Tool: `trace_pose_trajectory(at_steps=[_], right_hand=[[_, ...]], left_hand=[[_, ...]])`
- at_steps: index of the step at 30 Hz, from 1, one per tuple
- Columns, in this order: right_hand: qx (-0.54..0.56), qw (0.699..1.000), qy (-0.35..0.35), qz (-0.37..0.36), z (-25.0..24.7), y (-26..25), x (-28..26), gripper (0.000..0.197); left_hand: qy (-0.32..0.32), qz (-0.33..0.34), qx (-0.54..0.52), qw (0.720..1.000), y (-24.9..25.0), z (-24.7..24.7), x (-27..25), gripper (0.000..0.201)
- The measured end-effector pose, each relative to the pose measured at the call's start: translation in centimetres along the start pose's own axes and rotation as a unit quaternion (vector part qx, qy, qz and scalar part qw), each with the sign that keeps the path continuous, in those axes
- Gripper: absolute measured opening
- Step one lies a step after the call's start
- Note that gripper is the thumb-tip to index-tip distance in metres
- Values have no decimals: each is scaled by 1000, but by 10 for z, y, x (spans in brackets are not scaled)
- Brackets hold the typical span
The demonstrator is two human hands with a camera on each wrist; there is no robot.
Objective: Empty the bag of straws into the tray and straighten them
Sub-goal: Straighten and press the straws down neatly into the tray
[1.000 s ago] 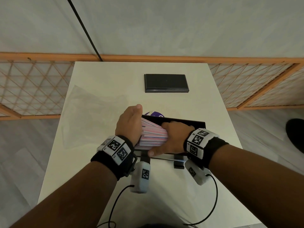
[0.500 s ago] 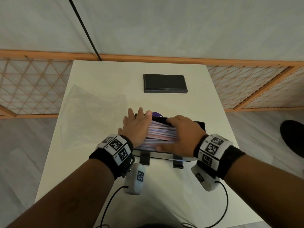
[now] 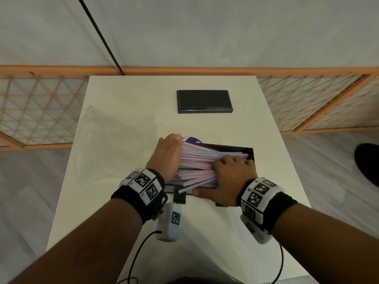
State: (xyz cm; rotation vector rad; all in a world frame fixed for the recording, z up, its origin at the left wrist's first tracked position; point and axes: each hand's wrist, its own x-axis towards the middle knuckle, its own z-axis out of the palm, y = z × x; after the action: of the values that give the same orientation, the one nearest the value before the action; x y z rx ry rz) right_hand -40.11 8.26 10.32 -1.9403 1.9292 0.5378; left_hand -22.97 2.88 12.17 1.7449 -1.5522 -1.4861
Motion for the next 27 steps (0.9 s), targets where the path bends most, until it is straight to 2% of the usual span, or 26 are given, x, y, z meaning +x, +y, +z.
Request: trace_pose_trajectory(at_steps=[3, 7, 10, 15, 17, 21, 23, 27], right_hand=[[20, 1000, -1, -2, 0, -9, 0, 113], [23, 999, -4, 36, -5, -10, 2, 124], [45, 998, -17, 44, -5, -15, 3, 128], [51, 998, 4, 27, -3, -26, 4, 111], [55, 998, 9, 32, -6, -24, 4, 106], [67, 994, 82, -2, -9, -13, 3, 83], [59, 995, 86, 2, -6, -7, 3, 84], [37, 998, 46, 4, 5, -8, 6, 92]], left_hand=[[18, 20, -3, 1000, -2, 2, -1, 28], [42, 38, -41, 998, -7, 3, 0, 61], [47, 51, -68, 995, -8, 5, 0, 71], [58, 64, -55, 995, -6, 6, -3, 44], [67, 60, -50, 995, -10, 7, -2, 44], [79, 61, -65, 993, -13, 6, 0, 53], [78, 62, -57, 993, -14, 6, 1, 45], [66, 55, -55, 995, -17, 8, 2, 40]])
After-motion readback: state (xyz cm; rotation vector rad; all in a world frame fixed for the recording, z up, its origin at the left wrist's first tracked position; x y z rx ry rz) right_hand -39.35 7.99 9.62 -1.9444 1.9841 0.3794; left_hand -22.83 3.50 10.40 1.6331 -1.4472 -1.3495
